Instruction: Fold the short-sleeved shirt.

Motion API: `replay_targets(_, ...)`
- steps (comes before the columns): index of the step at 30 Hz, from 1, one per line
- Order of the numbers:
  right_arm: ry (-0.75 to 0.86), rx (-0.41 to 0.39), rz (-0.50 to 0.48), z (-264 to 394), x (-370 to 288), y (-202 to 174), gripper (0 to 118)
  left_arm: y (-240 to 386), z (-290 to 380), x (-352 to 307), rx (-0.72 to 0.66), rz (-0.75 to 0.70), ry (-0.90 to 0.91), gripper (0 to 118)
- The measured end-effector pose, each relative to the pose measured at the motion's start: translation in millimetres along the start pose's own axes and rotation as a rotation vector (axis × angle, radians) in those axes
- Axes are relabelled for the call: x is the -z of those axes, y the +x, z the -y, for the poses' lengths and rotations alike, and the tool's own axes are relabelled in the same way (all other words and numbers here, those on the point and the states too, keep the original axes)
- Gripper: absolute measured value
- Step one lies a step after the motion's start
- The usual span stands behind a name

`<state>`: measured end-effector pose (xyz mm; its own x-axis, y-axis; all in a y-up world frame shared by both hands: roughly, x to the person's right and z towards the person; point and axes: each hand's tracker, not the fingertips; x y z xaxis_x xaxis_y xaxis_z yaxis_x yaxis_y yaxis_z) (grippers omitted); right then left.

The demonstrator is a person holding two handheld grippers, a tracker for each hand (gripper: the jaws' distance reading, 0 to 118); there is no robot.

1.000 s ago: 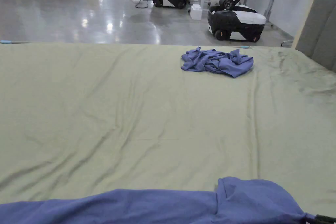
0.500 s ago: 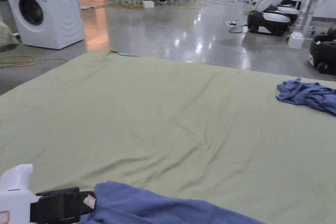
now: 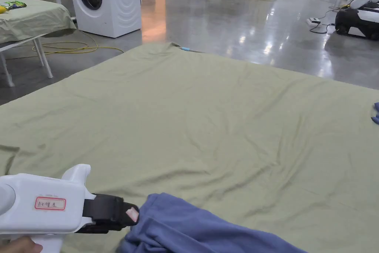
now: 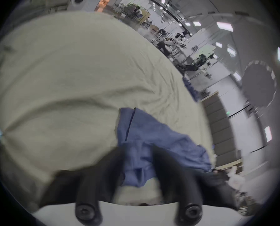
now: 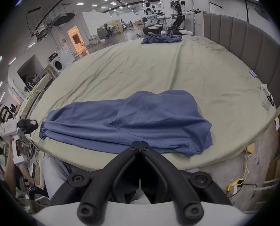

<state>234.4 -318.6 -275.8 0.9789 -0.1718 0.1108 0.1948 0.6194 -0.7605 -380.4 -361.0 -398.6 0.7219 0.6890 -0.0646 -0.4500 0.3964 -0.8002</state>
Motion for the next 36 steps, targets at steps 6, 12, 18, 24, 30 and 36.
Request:
replay_targets(6, -0.014, -0.023, 0.013, -12, 0, -24, 2, -54, -34, 44, -0.139, 0.180, -0.163, 118)
replay_targets(12, -0.037, -0.081, -0.003, -20, 1, -51, 2, -45, -30, 69, -0.126, 0.374, -0.222, 118)
replay_targets(18, 0.009, -0.105, -0.059, -27, -2, -62, 2, -11, -22, 103, -0.037, 0.327, -0.296, 115)
replay_targets(24, 0.044, -0.050, -0.070, -28, -11, -47, 2, 16, -11, 99, 0.003, 0.060, -0.304, 7)
replay_targets(30, 0.057, -0.025, -0.017, -19, -25, -32, 2, -1, -17, 74, -0.143, 0.143, -0.259, 7)
replay_targets(36, 0.111, 0.031, -0.005, -19, -40, -21, 2, 4, -54, 8, -0.047, 0.038, -0.105, 7)
